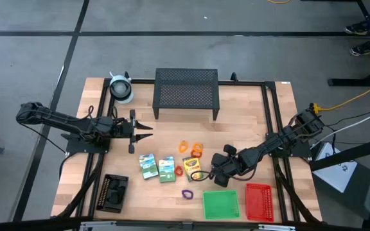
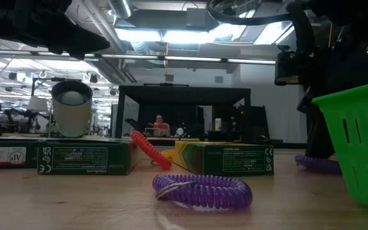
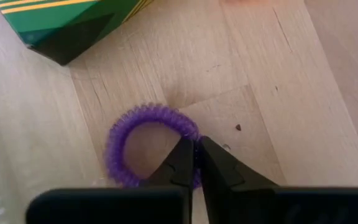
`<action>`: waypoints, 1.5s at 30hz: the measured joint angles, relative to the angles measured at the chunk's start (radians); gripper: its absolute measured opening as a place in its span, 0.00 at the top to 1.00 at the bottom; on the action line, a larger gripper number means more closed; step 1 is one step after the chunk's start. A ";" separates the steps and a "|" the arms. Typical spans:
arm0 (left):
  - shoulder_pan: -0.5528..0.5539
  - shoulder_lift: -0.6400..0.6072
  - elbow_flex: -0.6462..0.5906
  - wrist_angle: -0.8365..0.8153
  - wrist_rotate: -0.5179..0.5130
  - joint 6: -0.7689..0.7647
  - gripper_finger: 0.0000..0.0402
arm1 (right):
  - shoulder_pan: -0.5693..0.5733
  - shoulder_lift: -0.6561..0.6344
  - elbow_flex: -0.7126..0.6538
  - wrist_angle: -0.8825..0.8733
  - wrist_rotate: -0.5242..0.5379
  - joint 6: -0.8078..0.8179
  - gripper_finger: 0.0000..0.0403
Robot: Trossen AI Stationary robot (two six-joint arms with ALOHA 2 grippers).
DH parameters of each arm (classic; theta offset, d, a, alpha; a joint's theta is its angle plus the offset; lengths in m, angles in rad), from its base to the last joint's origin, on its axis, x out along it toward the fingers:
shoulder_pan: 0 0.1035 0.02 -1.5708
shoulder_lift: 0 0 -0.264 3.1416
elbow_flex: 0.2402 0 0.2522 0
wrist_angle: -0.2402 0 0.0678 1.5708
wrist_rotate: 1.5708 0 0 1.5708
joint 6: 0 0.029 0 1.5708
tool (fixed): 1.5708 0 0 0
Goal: Pick & Place Office Desk Supplies
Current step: Put the purple spring keychain into the red bin
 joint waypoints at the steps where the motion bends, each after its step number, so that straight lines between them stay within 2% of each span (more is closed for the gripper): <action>1: 0.000 0.000 0.000 0.000 0.000 0.000 0.74 | 0.000 -0.002 0.005 0.000 0.003 -0.002 0.96; 10: 0.000 0.000 0.000 0.000 0.001 0.003 0.74 | -0.006 -0.037 0.110 0.020 0.146 -0.105 0.98; 15: 0.000 0.000 0.000 -0.001 0.001 0.020 0.74 | -0.006 -0.078 0.168 0.114 0.132 -0.215 0.98; 19: 0.000 0.000 0.000 0.000 -0.001 0.055 0.75 | -0.005 -0.087 0.213 0.115 0.048 -0.261 0.99; 23: 0.000 0.000 0.000 0.012 -0.001 0.094 0.75 | -0.003 -0.090 0.237 0.104 -0.120 -0.264 0.99; 29: 0.037 -0.001 0.000 0.055 0.003 0.145 0.75 | 0.032 -0.090 0.241 0.035 -0.356 -0.176 0.99; 33: 0.074 -0.001 0.000 0.060 0.041 0.147 0.75 | 0.073 -0.092 0.241 -0.032 -0.486 -0.100 0.99; 36: 0.106 -0.001 0.000 0.060 0.073 0.147 0.75 | 0.103 -0.108 0.241 -0.088 -0.532 -0.042 0.99; 45: 0.183 -0.001 0.000 0.081 0.158 0.147 0.75 | 0.207 -0.202 0.241 -0.341 -0.531 0.168 0.99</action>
